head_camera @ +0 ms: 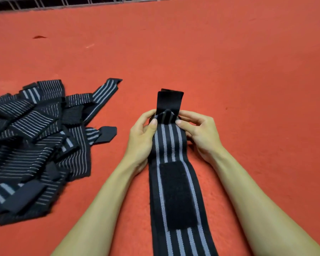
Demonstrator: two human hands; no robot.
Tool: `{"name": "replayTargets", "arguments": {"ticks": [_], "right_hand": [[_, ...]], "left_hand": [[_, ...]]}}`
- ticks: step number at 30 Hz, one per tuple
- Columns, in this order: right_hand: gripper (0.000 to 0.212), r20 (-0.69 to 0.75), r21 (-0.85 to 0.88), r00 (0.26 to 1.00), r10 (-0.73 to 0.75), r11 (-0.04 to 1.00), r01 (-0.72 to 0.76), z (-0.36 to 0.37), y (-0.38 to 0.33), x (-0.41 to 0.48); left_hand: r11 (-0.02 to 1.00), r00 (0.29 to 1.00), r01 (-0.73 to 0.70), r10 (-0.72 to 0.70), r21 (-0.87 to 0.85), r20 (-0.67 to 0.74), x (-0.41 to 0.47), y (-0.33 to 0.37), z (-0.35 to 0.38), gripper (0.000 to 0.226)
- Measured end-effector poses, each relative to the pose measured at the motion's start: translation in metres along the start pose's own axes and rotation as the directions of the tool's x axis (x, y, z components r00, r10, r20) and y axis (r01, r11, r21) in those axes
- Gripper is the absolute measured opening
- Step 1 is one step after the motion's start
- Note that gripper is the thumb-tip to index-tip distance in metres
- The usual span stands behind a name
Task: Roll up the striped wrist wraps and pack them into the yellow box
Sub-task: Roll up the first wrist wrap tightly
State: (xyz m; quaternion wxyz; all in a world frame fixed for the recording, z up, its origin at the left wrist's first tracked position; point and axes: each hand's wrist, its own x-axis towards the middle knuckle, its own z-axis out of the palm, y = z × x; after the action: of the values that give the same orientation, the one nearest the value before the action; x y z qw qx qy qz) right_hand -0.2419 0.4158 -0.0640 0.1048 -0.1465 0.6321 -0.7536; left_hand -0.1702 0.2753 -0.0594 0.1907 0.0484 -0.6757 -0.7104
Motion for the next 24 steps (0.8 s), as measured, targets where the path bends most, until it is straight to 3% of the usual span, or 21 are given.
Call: {"name": "replayTargets", "arguments": {"ticks": [6, 9, 11, 13, 15, 21, 24], "right_hand": [[0.024, -0.021, -0.044, 0.987, -0.158, 0.987, 0.157, 0.005, -0.005, -0.007], [0.024, -0.022, -0.158, 0.962, -0.271, 0.951, 0.265, 0.009, -0.01, -0.012], [0.03, -0.026, -0.238, 0.932, -0.361, 0.908, 0.345, 0.012, -0.009, -0.013], [0.033, -0.01, -0.265, 0.917, -0.399, 0.885, 0.383, 0.015, -0.008, -0.014], [0.032, -0.002, -0.252, 0.919, -0.395, 0.889, 0.382, 0.016, -0.01, -0.016], [0.026, 0.022, -0.116, 0.947, -0.321, 0.94, 0.321, 0.011, -0.012, -0.016], [0.03, -0.006, -0.035, 0.962, -0.271, 0.962, 0.271, 0.01, -0.011, -0.016]], "left_hand": [[0.99, 0.99, -0.126, 0.121, 0.056, 0.077, -0.005, 0.005, -0.007, 0.037], [0.998, 0.991, -0.01, 0.018, -0.061, 0.13, -0.005, 0.009, -0.006, 0.022], [0.985, 0.983, 0.096, -0.072, -0.14, 0.168, -0.005, 0.012, -0.008, 0.024], [0.986, 0.985, 0.108, -0.088, -0.129, 0.151, -0.004, 0.012, -0.009, 0.018], [0.992, 0.992, 0.08, -0.07, -0.101, 0.103, -0.004, 0.009, -0.009, 0.011], [0.998, 0.996, -0.03, 0.034, -0.054, 0.076, -0.003, 0.009, -0.005, 0.041], [0.997, 0.992, -0.082, 0.082, -0.006, 0.091, -0.002, 0.01, -0.004, 0.045]]}}
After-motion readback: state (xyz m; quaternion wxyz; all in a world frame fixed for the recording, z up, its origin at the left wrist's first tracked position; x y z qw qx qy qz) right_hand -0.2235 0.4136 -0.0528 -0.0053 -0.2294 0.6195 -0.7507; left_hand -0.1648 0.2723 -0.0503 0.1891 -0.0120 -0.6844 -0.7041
